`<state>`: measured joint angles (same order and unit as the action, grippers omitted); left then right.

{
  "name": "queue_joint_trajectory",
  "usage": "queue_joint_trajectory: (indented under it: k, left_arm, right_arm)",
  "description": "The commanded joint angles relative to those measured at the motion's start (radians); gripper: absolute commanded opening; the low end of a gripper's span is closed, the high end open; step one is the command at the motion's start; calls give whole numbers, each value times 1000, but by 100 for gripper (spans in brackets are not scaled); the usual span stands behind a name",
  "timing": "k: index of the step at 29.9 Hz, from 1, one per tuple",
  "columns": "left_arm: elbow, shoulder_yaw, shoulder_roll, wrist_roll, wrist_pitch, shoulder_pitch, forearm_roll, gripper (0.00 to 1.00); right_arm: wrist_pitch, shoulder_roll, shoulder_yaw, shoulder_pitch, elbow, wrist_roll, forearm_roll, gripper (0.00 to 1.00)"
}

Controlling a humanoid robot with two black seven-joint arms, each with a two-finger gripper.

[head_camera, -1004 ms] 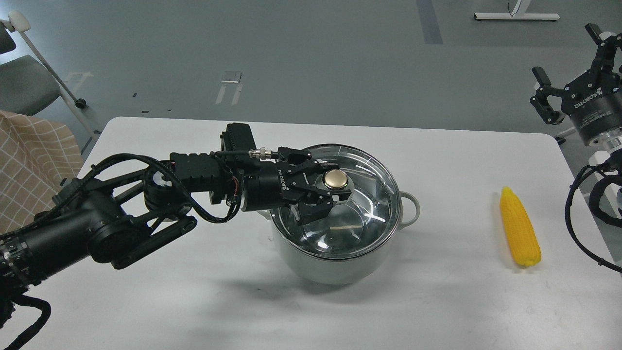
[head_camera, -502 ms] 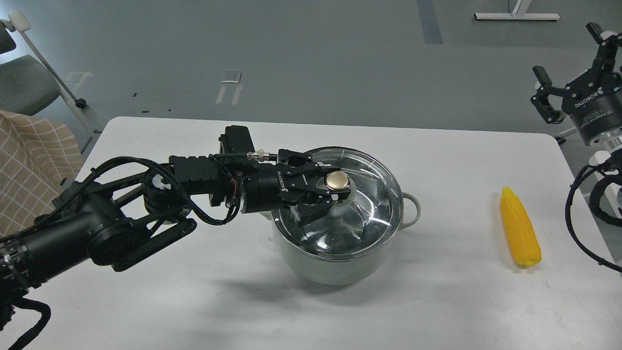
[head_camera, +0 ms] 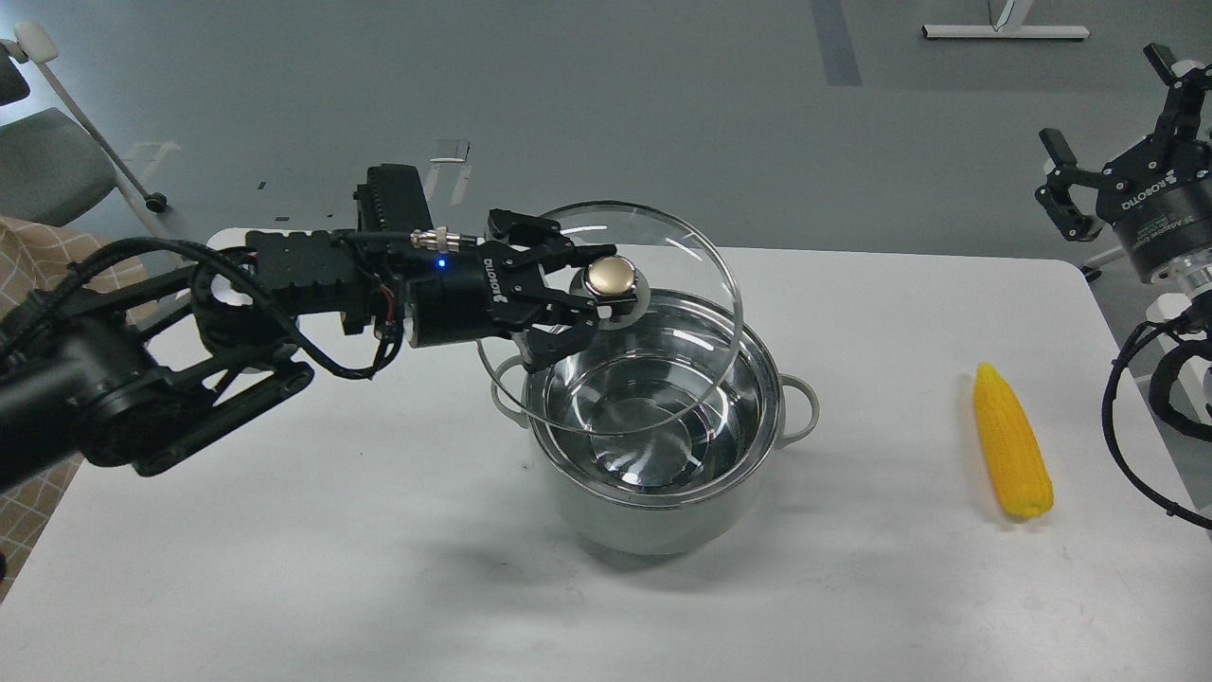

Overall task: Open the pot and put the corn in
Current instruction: 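Lift the glass lid off the pot and carry it toward the left arm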

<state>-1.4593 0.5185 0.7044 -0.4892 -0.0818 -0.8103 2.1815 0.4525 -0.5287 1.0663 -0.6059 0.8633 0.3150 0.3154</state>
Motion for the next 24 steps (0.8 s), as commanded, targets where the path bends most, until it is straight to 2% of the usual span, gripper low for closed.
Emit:
queue_joint_trajectory:
  k: [1, 4, 7, 12, 16, 24]
  left_arm:
    - [-24, 5, 146, 1, 16, 9, 0, 0]
    - [-21, 6, 260, 1, 88, 31, 0, 0]
    - [-10, 8, 322, 1, 137, 89, 0, 0]
    - [37, 11, 363, 1, 252, 200, -80, 0]
    - [138, 12, 351, 1, 361, 276, -155, 0]
    - [209, 12, 336, 1, 393, 376, -290, 0]
  right_arm:
    - [0, -1, 0, 0, 0, 1, 1, 100]
    - [0, 1, 0, 0, 0, 0, 1, 100]
    - [0, 1, 0, 0, -1, -1, 1, 100]
    - [0, 1, 0, 0, -1, 0, 1, 100]
    - [0, -1, 0, 0, 0, -1, 1, 100]
    - [0, 1, 0, 3, -1, -1, 1, 100]
